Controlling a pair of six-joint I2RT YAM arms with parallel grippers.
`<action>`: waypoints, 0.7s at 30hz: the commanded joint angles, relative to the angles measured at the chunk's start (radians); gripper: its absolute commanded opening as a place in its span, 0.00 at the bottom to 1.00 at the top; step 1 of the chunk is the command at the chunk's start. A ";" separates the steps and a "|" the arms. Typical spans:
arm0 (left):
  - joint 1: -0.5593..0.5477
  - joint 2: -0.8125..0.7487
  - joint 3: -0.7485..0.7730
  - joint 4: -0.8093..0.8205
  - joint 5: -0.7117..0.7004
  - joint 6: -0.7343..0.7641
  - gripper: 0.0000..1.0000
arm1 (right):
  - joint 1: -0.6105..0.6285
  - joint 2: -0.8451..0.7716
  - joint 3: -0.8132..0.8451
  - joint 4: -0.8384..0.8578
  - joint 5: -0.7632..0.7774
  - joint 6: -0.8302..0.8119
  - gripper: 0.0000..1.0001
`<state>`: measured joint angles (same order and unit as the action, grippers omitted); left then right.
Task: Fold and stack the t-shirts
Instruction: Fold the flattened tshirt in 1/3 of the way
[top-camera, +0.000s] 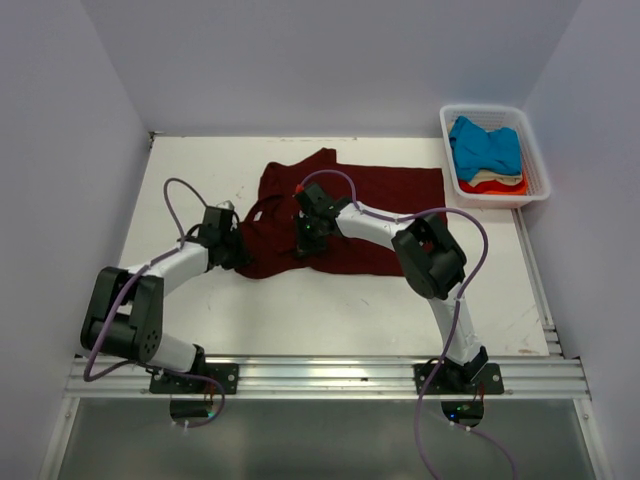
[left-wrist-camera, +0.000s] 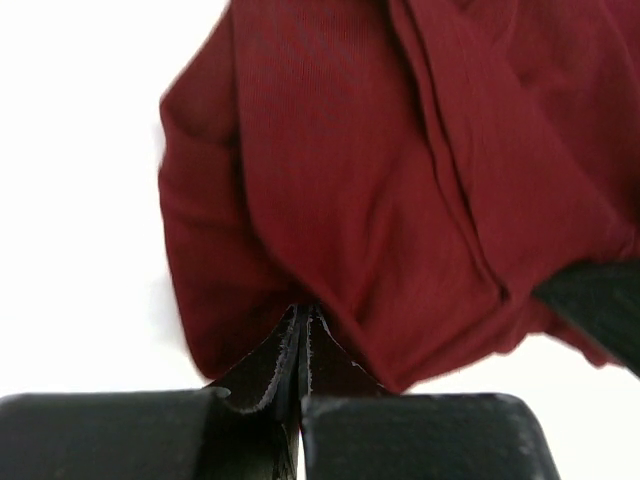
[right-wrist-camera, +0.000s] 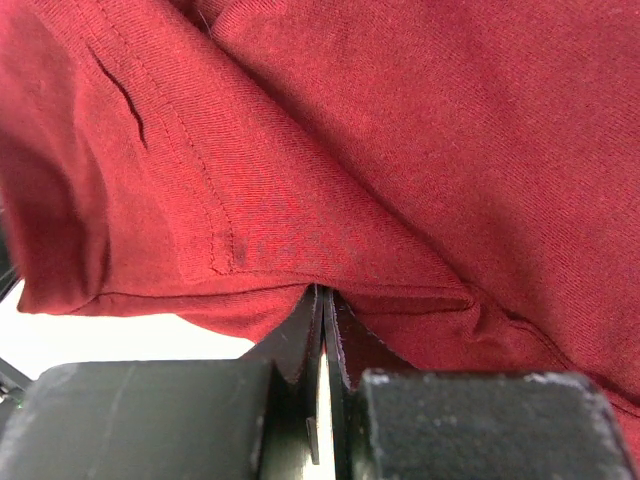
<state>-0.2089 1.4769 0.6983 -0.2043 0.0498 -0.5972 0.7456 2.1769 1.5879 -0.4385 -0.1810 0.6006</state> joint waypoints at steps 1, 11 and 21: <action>0.006 -0.075 0.020 -0.104 0.028 0.033 0.00 | -0.014 0.043 -0.020 -0.132 0.107 -0.038 0.00; 0.006 -0.202 -0.051 -0.145 0.094 0.011 0.00 | -0.014 0.054 -0.020 -0.135 0.103 -0.030 0.00; 0.006 -0.317 -0.114 -0.216 0.085 0.010 0.00 | -0.012 0.055 -0.036 -0.132 0.100 -0.021 0.00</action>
<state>-0.2089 1.2110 0.6025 -0.3759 0.1246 -0.5835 0.7456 2.1769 1.5898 -0.4442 -0.1764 0.6022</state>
